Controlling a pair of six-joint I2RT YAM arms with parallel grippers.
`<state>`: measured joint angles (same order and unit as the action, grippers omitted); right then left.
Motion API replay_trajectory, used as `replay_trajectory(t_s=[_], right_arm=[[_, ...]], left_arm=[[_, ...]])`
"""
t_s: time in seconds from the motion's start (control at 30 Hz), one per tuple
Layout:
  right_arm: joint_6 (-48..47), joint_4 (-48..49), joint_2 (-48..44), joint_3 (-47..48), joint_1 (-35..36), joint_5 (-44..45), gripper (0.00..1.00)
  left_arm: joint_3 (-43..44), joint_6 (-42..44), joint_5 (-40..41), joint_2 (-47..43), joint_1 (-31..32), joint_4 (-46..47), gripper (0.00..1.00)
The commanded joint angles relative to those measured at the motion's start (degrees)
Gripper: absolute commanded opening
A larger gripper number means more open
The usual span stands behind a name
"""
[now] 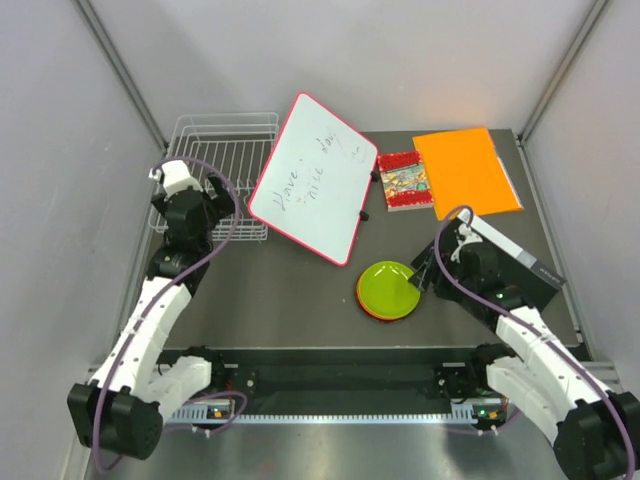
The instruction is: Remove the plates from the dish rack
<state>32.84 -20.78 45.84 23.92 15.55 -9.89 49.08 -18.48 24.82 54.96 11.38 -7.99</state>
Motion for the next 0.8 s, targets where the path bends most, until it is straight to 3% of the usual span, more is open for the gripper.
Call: replay_trajectory(t_s=[0.0, 0.3, 0.6, 0.77], right_arm=[[-2.6, -1.3, -1.8, 4.0, -0.6, 3.2, 0.75], [-3.3, 4.5, 2.7, 5.4, -0.6, 1.5, 0.79], [-3.4, 14.2, 14.3, 8.3, -0.6, -1.4, 0.79], [-3.3, 17.8, 19.6, 9.0, -0.7, -2.8, 0.79]], left_arm=[[2.9, -1.5, -5.9, 2.9, -7.8, 4.0, 0.99], [1.0, -2.1, -11.3, 11.6, -23.8, 13.3, 0.96], [1.9, 0.0, -15.1, 23.2, -25.1, 24.3, 0.81], [3.3, 0.6, -13.4, 28.4, -25.5, 27.0, 0.82]])
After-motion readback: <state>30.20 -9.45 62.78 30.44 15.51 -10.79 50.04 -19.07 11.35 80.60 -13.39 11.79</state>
